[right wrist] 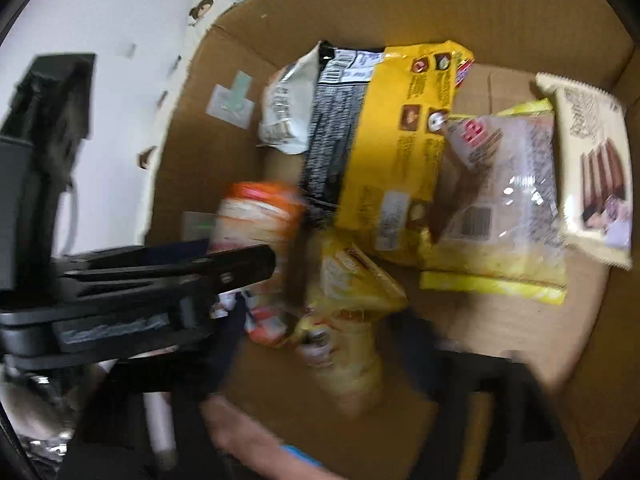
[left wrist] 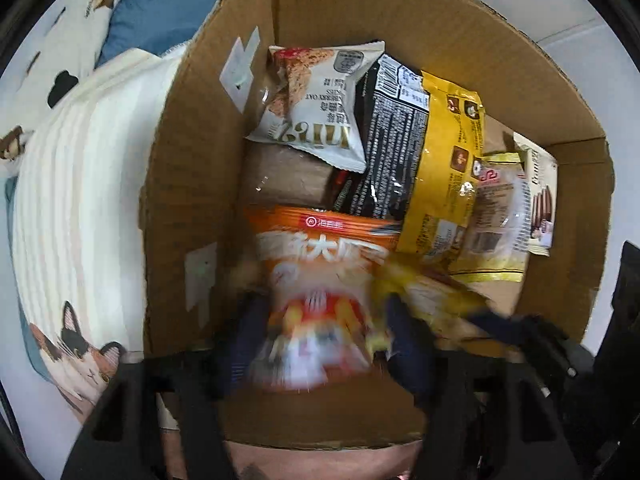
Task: Organize snacks
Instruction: 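Carry both bags over the box and open both tools to drop them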
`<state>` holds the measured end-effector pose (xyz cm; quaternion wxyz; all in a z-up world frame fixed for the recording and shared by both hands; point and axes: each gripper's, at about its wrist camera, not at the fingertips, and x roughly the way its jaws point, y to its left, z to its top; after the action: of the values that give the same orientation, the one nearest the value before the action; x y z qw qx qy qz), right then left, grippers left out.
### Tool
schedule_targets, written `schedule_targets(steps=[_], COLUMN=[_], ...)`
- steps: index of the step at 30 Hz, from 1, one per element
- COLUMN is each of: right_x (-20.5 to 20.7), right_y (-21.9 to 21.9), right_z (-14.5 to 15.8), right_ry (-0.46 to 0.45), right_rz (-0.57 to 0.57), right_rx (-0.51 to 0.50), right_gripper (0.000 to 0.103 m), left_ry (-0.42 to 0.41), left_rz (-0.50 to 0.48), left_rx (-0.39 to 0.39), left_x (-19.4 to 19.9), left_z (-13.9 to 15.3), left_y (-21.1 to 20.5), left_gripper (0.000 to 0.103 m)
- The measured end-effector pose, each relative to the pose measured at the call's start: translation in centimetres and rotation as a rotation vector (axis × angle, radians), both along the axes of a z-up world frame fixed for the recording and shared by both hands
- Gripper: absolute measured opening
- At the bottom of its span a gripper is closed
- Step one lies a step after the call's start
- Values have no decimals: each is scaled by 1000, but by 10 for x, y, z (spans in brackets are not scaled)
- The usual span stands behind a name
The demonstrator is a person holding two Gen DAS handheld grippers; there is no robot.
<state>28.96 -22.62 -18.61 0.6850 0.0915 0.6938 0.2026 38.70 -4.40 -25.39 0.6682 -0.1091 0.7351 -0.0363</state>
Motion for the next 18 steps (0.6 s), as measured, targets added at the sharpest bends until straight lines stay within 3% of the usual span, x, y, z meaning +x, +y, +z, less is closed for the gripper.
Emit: schedule_targets(steps=[1,4,9,13,18], right_x=[0,0,-8,-23,-49], right_y=[0,-5,-18,-33,-62], right_z=[0,4,23,43,72], right_ry=[-3,-18,-82,-161,-240], right_rz=[3,-16,-59,-118,-228], right_rx=[-20,-45,-130,-207,-224], right_gripper=[88,98,98,99,99], left_ry=[-11,-42,-111,-236,-346], left_rz=[-6,1,-4,-8,11], left_rx=[7,8,35,95,107], left_x=[-1,-5,-15,-31,-54], left_z=[1,8,27,54,79], left_y=[-1,-1,-3,-7,-7], left_gripper=[99,99,99,99,99])
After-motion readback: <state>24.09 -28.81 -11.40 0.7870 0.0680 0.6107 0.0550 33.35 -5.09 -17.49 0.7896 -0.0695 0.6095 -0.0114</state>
